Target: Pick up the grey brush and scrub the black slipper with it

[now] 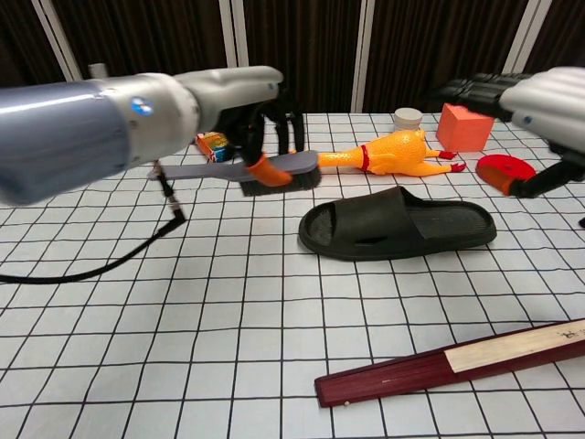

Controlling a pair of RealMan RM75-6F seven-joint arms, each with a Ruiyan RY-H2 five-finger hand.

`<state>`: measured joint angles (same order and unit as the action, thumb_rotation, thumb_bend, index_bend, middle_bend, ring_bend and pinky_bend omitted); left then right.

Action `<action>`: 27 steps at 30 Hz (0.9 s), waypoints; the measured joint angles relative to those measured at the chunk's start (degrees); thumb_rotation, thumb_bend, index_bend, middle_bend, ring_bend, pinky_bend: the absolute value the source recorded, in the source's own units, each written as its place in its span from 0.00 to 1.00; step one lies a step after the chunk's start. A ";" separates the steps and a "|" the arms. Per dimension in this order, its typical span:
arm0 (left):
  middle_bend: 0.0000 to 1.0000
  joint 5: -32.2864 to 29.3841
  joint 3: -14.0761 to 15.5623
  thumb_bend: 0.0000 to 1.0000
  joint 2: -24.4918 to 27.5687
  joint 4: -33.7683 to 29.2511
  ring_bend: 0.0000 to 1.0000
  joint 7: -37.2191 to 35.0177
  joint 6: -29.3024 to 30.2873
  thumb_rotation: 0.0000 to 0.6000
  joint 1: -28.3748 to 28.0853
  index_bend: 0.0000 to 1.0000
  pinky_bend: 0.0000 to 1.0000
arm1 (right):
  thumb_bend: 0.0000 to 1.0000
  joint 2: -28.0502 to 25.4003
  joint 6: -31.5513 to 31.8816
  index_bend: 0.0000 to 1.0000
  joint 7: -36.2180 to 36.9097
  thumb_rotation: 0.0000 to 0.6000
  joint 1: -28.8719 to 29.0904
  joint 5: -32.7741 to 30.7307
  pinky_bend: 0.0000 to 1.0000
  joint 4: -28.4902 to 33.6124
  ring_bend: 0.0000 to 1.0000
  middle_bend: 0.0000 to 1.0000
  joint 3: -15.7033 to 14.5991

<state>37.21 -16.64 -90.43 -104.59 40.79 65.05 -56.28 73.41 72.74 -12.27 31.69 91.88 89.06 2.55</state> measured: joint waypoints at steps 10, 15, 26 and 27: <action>0.68 10.82 14.41 0.45 10.50 -5.88 0.56 -5.72 0.01 1.00 10.68 0.66 0.67 | 0.57 -5.68 7.22 0.00 3.79 1.00 -10.53 -5.32 0.06 3.08 0.00 0.02 -2.14; 0.67 17.05 19.15 0.44 10.97 -2.73 0.56 -7.11 0.88 1.00 14.19 0.64 0.67 | 0.57 -6.31 11.57 0.00 8.00 1.00 -15.58 -5.15 0.06 1.34 0.00 0.02 -4.48; 0.53 23.07 22.71 0.27 5.50 10.54 0.46 -8.15 0.47 1.00 17.70 0.48 0.56 | 0.57 -6.28 11.76 0.00 10.58 1.00 -17.49 -4.24 0.06 -0.56 0.00 0.02 -4.45; 0.50 23.26 22.75 0.22 4.86 11.46 0.42 -8.50 -0.01 1.00 17.87 0.44 0.54 | 0.57 -6.30 11.64 0.00 10.71 1.00 -17.52 -4.28 0.06 -0.63 0.00 0.02 -4.40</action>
<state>60.47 6.11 -85.57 -93.13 32.29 65.04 -38.41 67.11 84.38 -1.56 14.16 87.60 88.43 -1.85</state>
